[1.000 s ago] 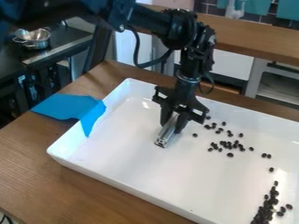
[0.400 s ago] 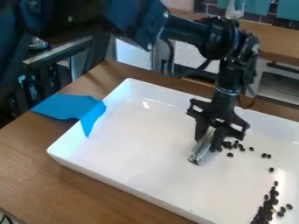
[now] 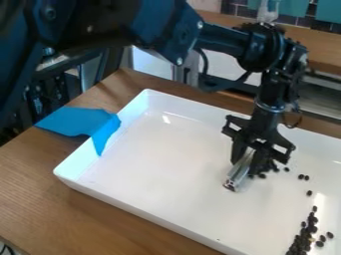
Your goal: Sweep into pile
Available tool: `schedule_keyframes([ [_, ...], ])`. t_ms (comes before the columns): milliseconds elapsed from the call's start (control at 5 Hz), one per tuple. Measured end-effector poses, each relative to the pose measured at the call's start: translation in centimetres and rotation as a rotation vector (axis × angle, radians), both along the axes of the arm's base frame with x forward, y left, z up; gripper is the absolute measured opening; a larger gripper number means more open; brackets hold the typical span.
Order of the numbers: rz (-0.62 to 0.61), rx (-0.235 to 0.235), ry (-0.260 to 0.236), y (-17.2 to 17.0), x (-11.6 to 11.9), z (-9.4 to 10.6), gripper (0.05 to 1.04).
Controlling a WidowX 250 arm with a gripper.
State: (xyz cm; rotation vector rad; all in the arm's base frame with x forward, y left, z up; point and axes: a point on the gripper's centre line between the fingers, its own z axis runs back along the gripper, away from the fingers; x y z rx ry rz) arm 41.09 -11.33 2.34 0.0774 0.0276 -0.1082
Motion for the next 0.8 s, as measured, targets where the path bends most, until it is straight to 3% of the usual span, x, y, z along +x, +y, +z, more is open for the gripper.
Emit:
schedule_keyframes([
  [800, -0.089, -0.025, 0.047, -6.3, -1.9, 0.1, 0.373],
])
